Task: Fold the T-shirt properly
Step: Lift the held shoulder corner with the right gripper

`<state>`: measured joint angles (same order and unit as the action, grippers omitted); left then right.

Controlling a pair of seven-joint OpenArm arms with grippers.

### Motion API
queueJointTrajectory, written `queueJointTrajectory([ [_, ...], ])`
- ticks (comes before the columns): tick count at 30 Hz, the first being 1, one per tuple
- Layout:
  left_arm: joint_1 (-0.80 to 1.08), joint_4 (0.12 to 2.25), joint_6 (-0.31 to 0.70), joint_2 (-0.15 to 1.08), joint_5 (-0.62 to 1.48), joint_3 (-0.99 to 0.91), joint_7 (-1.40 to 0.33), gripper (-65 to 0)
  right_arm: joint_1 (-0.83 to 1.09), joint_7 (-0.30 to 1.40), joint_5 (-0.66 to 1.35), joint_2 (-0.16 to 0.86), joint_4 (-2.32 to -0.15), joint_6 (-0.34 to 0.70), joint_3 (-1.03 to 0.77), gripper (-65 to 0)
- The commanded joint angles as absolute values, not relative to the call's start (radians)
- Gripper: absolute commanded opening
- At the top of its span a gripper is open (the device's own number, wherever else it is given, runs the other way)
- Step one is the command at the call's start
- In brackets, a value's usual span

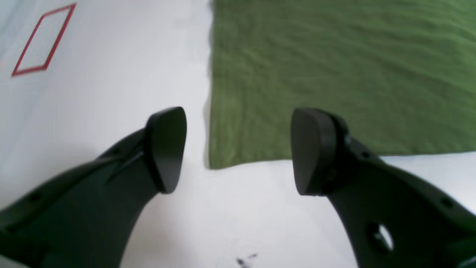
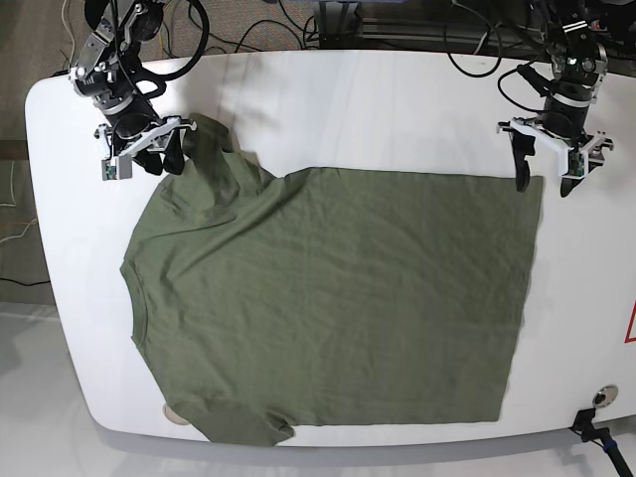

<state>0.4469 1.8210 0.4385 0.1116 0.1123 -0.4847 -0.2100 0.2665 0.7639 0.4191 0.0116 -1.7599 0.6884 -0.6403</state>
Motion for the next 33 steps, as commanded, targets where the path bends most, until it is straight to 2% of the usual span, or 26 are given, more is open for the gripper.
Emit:
queueJointTrajectory([
  [1,0.443,1.837,0.443,0.119,0.122,-0.486,-0.182,-24.1,0.272,0.742,0.509,0.015,-1.779,0.696,-0.651,-42.2],
  [10,0.443,1.837,0.443,0.124,0.122,-0.486,-0.182,-24.1,0.372,0.814,0.72,0.013,-1.778,0.691,-0.693,-42.2],
  [33,0.443,1.837,0.443,0.125,0.12,-0.486,-0.182,-24.1,0.407,0.814,0.723,0.015,-1.692,0.698,-0.687,-42.0],
])
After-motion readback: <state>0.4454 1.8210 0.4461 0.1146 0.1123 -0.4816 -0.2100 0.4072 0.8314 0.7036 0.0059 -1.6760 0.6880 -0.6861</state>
